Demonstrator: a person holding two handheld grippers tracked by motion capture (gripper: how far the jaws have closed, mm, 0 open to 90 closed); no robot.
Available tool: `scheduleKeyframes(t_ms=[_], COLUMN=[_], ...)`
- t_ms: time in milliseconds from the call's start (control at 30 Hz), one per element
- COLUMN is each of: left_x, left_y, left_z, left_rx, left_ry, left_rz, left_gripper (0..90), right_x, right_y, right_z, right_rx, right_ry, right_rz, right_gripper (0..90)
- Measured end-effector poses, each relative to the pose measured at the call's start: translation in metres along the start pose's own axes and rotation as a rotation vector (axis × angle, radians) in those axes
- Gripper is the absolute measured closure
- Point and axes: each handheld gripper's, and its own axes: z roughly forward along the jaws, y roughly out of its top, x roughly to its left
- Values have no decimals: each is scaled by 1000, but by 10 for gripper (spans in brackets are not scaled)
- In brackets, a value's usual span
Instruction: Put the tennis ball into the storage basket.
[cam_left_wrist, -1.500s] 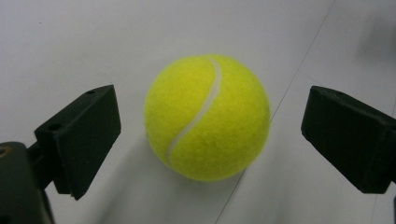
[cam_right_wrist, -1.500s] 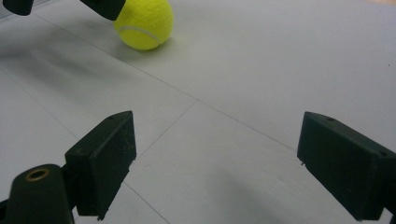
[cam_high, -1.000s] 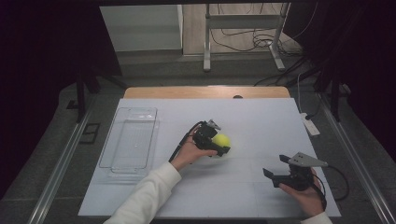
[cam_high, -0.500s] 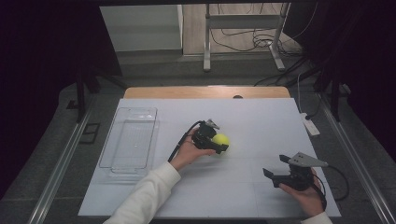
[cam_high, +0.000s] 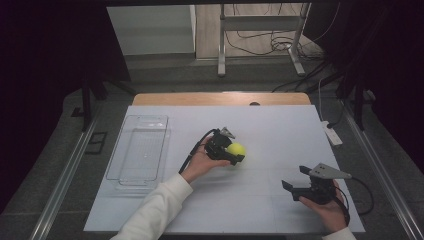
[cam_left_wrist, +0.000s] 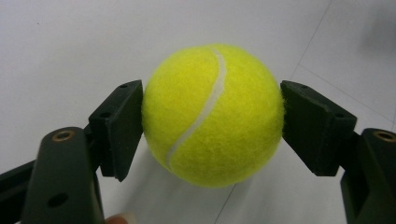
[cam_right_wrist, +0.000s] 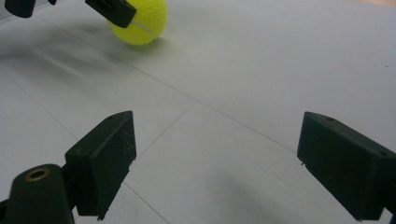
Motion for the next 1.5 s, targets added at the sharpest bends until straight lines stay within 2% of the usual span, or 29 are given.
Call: scheduleKeyframes(t_ms=[633,1500], left_x=[-4,-4], left_y=[2,-1], left_z=[-27,-43], left_rx=[-66,-90], left_ry=[3,10], left_rz=[-1,7], left_gripper=[265,265], right_x=[0,0], right_y=[0,0], right_z=[0,0], right_rx=[-1,-1], right_ry=[-3,-4], right_rz=[0,0], right_gripper=[122,123])
